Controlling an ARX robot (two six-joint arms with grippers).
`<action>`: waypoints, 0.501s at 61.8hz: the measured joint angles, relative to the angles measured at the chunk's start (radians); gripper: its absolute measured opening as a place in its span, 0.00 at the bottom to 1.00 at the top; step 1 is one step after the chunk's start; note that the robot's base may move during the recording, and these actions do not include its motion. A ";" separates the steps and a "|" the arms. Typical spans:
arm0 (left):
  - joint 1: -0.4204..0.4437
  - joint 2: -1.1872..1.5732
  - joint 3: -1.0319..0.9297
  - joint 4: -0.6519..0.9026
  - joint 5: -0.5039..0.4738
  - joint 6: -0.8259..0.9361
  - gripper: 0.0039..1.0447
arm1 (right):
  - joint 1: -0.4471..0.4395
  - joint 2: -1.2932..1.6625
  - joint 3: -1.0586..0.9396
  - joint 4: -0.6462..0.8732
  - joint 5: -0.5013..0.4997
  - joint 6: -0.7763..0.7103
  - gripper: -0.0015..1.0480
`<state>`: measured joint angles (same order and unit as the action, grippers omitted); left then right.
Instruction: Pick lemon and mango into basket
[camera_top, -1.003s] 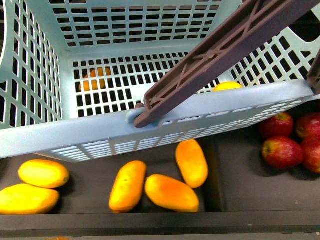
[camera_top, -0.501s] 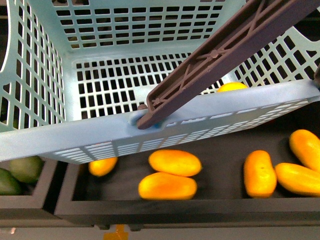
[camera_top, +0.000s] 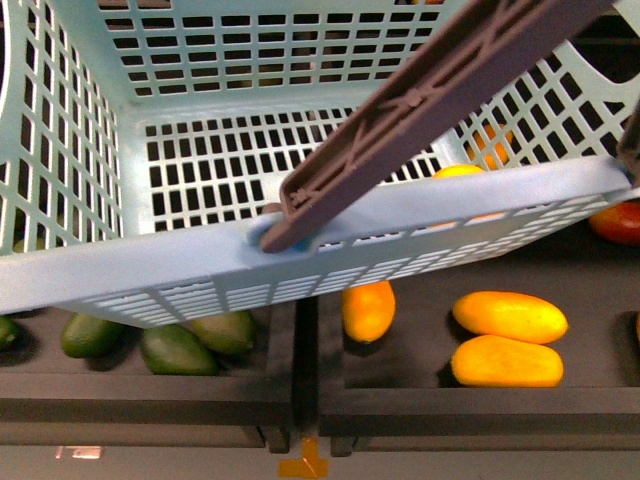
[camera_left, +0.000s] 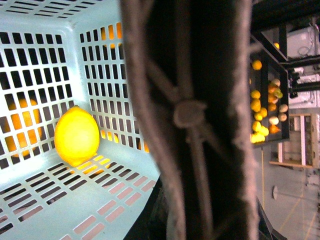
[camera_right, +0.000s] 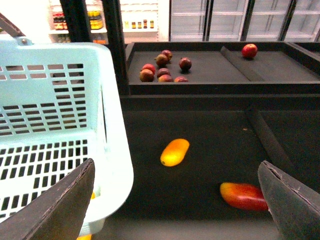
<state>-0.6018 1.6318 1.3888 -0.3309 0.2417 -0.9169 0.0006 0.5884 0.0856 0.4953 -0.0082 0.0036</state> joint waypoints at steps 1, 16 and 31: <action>0.000 0.000 0.000 0.000 -0.006 0.001 0.04 | 0.000 0.000 0.000 0.000 0.001 0.000 0.92; -0.009 0.000 0.000 0.000 0.019 0.002 0.04 | -0.001 0.000 0.000 0.000 0.008 0.000 0.92; -0.018 0.000 0.000 0.002 0.028 0.002 0.04 | -0.095 0.280 0.285 -0.564 0.325 0.494 0.92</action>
<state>-0.6201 1.6318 1.3888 -0.3290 0.2695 -0.9154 -0.0940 0.8688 0.3706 -0.0685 0.3172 0.4976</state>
